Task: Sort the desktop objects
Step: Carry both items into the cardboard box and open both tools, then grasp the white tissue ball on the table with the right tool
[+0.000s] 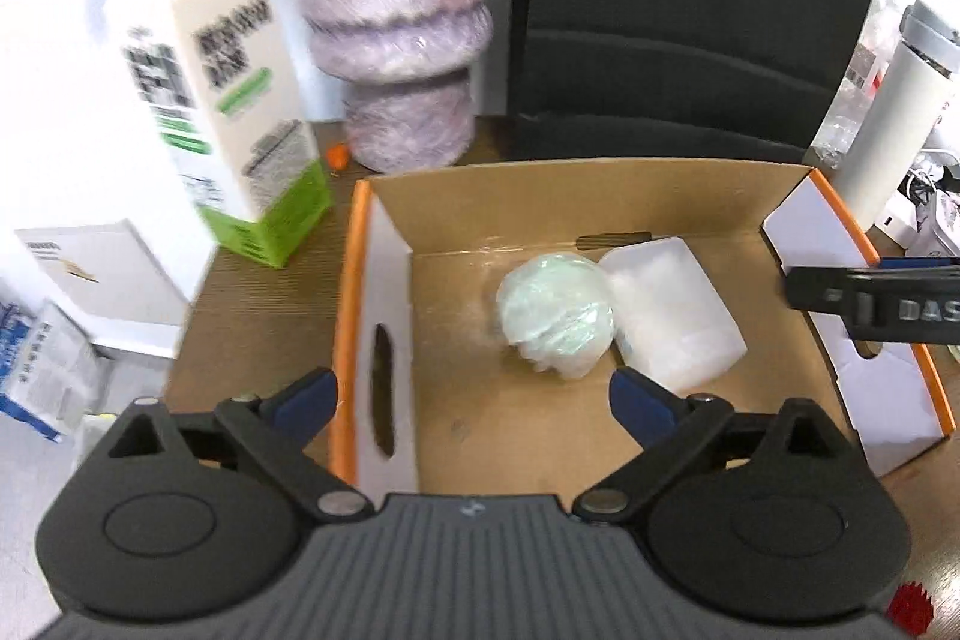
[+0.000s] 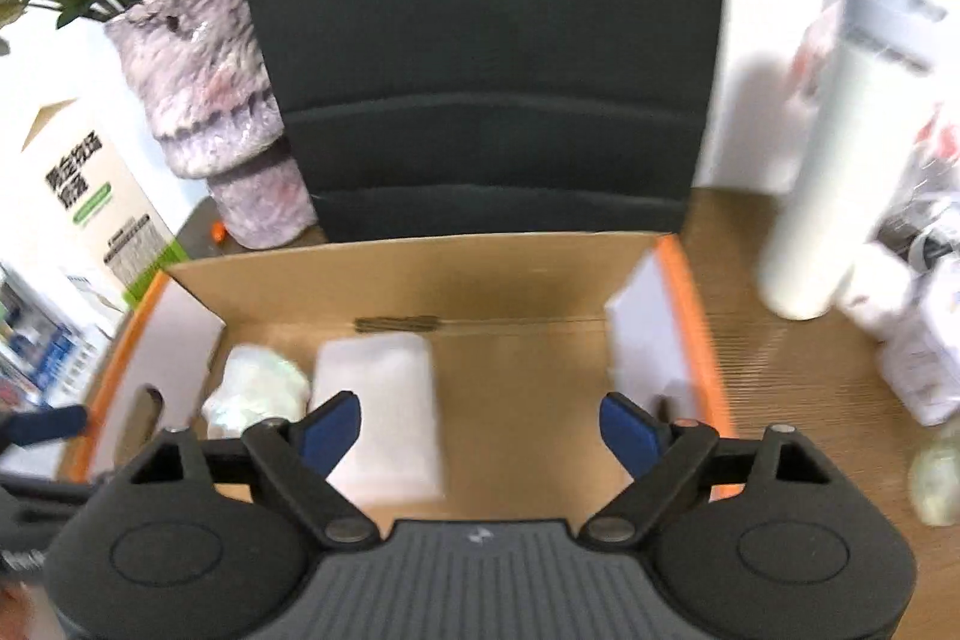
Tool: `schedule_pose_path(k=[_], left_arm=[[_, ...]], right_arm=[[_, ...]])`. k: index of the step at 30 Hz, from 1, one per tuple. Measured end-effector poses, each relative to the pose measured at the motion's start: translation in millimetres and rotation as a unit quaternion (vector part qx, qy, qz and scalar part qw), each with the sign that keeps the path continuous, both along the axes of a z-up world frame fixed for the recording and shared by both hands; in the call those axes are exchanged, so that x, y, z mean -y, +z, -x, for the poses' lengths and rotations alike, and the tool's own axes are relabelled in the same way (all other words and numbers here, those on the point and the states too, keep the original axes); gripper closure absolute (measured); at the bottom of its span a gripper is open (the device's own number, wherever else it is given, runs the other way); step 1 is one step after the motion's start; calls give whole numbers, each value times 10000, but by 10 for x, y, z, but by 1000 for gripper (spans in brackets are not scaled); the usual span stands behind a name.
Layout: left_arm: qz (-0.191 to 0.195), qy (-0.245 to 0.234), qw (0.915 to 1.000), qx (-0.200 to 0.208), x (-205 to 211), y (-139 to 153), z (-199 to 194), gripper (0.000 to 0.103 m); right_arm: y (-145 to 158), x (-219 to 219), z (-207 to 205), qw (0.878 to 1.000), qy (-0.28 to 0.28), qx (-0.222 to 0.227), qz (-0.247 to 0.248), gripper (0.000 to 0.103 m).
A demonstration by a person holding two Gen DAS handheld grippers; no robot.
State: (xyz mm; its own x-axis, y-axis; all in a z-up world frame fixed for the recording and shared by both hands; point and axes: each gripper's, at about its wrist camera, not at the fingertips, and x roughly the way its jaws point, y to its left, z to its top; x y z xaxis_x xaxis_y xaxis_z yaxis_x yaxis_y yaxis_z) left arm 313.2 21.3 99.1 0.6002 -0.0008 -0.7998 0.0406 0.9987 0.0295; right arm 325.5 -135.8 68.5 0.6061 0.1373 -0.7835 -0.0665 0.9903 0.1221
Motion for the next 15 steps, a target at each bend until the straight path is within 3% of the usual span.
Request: schedule_pose_path(k=[3, 7, 10, 15], left_arm=[[-64, 40, 9997, 242, 22, 173, 252, 0], [-253, 126, 9956, 896, 90, 321, 765, 0], [-296, 265, 9948, 941, 118, 254, 1093, 0], [40, 470, 9914, 1219, 63, 42, 1879, 0]], right_arm=[[147, 127, 249, 9998, -96, 142, 71, 16], [292, 154, 690, 9982, -55, 553, 202, 16], [330, 154, 1126, 9948, 59, 989, 224, 16], [221, 244, 2035, 9866, 160, 1582, 363, 15]])
